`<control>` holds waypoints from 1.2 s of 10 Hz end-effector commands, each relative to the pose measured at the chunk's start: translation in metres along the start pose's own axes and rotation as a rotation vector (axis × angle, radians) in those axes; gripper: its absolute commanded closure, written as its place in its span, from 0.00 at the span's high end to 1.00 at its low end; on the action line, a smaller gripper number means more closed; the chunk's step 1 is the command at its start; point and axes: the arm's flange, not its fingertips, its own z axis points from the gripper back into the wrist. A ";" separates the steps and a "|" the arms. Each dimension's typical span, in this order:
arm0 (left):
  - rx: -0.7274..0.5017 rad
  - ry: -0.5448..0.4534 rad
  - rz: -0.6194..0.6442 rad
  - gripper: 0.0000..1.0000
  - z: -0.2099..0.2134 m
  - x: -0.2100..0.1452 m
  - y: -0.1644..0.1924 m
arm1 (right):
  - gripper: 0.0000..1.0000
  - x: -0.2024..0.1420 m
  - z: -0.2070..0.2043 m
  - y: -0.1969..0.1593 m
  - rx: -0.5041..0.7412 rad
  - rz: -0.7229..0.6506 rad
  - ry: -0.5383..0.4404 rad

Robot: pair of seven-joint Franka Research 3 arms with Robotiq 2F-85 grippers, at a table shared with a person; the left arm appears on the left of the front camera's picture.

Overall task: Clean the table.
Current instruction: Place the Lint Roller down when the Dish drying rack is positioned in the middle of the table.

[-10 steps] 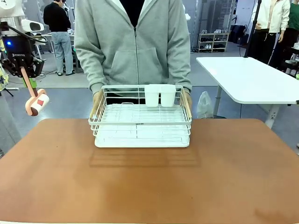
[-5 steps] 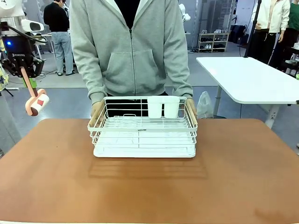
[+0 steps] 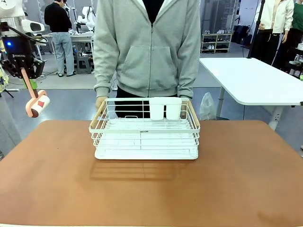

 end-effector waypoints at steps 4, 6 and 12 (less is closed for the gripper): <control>0.019 0.009 -0.010 0.21 0.005 0.001 0.004 | 1.00 -0.001 0.000 0.002 0.011 0.005 -0.001; 0.019 0.009 -0.010 0.21 0.005 0.001 0.004 | 1.00 -0.001 0.000 0.002 0.011 0.005 -0.001; 0.019 0.009 -0.010 0.21 0.005 0.001 0.004 | 1.00 -0.001 0.000 0.002 0.011 0.005 -0.001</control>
